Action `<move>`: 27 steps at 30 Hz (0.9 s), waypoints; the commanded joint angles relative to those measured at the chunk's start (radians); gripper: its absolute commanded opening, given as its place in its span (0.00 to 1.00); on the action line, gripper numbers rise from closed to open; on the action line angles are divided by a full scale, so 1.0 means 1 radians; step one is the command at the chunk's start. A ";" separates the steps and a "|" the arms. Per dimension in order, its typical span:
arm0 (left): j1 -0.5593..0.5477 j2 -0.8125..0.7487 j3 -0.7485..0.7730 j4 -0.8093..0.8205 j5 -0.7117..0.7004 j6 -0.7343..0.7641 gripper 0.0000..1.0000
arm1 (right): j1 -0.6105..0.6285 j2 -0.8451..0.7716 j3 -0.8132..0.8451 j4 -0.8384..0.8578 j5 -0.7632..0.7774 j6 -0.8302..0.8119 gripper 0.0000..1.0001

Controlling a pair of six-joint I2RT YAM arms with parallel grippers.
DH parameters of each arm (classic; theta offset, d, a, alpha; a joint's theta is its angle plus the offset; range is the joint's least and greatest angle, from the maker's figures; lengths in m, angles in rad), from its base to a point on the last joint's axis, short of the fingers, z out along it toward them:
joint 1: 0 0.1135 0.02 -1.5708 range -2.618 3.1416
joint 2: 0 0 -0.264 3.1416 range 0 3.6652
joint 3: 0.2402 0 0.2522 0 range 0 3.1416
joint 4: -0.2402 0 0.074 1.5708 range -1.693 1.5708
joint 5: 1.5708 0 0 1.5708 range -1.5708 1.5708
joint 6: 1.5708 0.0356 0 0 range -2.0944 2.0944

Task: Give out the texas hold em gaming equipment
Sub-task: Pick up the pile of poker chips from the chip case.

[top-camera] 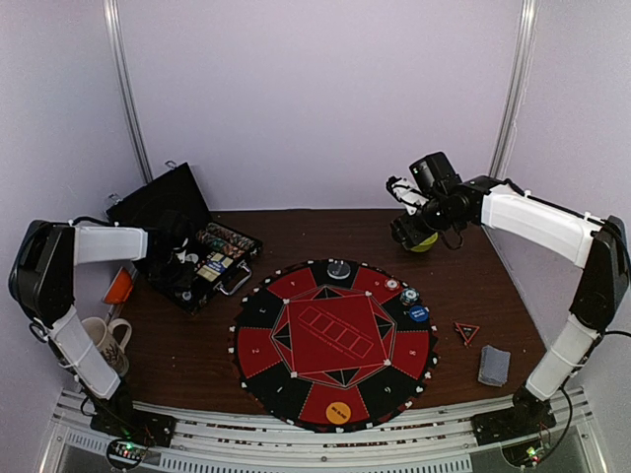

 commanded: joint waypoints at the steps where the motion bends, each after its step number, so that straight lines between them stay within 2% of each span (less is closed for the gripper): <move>1: -0.003 -0.006 -0.023 0.024 0.067 0.013 0.42 | -0.005 0.007 0.039 -0.023 -0.004 0.001 0.75; 14: -0.003 -0.034 -0.022 0.010 0.069 -0.002 0.44 | -0.005 0.010 0.027 -0.028 -0.010 0.001 0.76; 18: -0.003 -0.058 -0.010 -0.010 0.052 -0.012 0.55 | -0.005 0.014 0.029 -0.029 -0.011 -0.003 0.76; 20: -0.003 -0.059 -0.001 -0.023 0.044 -0.016 0.57 | -0.004 0.016 0.030 -0.032 -0.013 -0.002 0.76; 25: -0.002 -0.056 -0.031 -0.026 0.044 -0.041 0.58 | -0.004 0.014 0.023 -0.037 -0.014 -0.004 0.76; 27: -0.002 -0.052 -0.038 -0.026 0.037 -0.052 0.53 | -0.005 0.014 0.021 -0.037 -0.015 -0.006 0.75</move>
